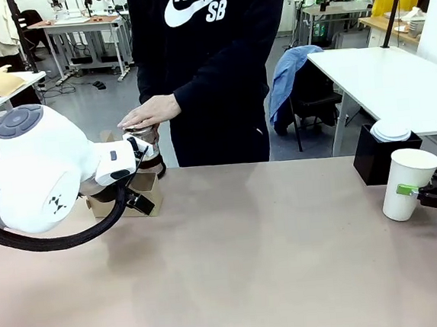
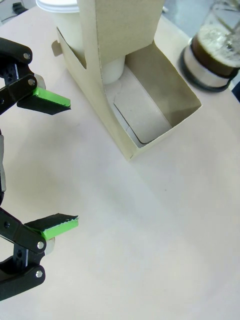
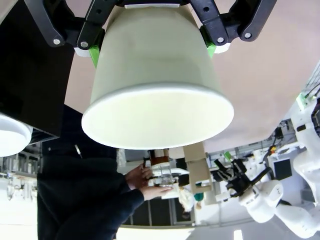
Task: Pour a drink into a cup and package it in a carrier.
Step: Pick up the 600 ml Paper Cup and place it in the middle top area of the table.
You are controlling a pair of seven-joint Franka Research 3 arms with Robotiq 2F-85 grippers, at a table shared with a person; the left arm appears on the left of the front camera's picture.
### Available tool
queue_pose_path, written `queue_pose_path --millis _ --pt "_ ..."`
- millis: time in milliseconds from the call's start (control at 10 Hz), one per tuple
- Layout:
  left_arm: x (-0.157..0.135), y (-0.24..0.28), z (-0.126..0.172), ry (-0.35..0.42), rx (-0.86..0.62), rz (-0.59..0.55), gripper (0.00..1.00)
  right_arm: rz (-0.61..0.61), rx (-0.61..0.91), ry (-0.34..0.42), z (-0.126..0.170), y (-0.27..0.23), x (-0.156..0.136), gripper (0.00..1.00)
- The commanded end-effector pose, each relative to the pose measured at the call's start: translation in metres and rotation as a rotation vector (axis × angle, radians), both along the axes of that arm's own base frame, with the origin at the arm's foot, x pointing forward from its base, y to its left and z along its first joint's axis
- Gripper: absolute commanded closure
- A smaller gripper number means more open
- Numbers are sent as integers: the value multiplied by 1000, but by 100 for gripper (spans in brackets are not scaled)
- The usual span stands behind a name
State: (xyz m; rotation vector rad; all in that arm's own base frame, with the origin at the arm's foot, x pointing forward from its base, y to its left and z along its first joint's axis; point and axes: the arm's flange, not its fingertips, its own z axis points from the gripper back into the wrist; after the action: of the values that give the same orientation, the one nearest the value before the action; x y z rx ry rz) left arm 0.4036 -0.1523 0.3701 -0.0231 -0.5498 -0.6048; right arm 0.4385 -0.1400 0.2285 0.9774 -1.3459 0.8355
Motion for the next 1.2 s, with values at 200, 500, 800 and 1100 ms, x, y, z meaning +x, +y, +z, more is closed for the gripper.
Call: queue_pose_path --millis 200,500,800,1100 --pt "0 0 0 0 -2 0 0 -261 25 -32 86 75 -37 19" --pt "0 0 0 0 -2 0 0 -278 18 -114 124 172 -25 19" --pt "0 0 0 0 -2 0 0 -217 -3 -121 110 254 19 19" --pt "0 0 0 0 -2 0 0 -235 0 -143 78 295 63 19"
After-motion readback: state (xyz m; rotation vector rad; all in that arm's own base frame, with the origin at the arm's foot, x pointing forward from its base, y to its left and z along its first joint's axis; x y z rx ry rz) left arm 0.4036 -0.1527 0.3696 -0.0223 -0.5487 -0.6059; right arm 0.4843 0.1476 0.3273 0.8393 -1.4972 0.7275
